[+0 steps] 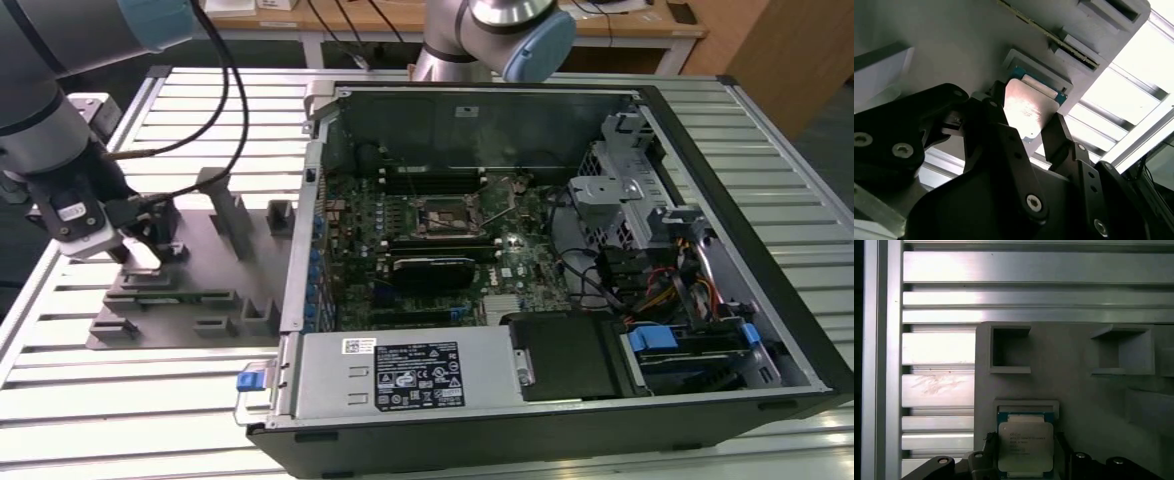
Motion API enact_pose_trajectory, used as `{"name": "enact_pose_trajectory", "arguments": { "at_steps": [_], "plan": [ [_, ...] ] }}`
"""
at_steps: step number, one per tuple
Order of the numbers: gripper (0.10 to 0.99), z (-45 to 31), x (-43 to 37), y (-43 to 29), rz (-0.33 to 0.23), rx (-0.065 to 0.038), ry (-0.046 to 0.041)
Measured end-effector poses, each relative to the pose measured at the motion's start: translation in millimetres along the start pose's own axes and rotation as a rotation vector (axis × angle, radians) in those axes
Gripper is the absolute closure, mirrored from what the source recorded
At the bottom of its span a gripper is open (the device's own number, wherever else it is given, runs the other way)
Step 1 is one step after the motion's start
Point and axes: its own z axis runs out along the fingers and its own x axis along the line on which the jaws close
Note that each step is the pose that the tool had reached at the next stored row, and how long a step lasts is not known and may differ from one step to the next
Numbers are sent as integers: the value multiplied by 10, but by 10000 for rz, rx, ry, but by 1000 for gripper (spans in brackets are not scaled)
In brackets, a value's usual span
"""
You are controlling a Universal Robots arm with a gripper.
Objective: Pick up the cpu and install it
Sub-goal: 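Pick up the cpu and move it towards the insertion slot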
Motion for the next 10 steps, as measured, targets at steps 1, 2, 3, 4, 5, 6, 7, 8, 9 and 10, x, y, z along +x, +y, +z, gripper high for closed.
{"name": "enact_pose_trajectory", "arguments": {
  "at_steps": [1, 2, 3, 4, 5, 6, 7, 8, 9, 10],
  "plan": [
    [553, -28, -1, 1, 0, 0, 1],
    [553, -53, -2, 2, 0, 0, 0],
    [553, -77, -2, 3, 0, 0, 0],
    [553, -93, -2, 4, 0, 0, 0],
    [553, -93, -3, 4, 0, -2, -3],
    [553, -93, -3, 4, 0, -1, -6],
    [553, -87, -3, 4, 0, -2, -16],
    [553, -81, -3, 3, -2, -2, -24],
    [553, -70, -2, 3, -2, -2, -34],
    [553, -56, -2, 2, -2, -2, -41]
  ]
}}
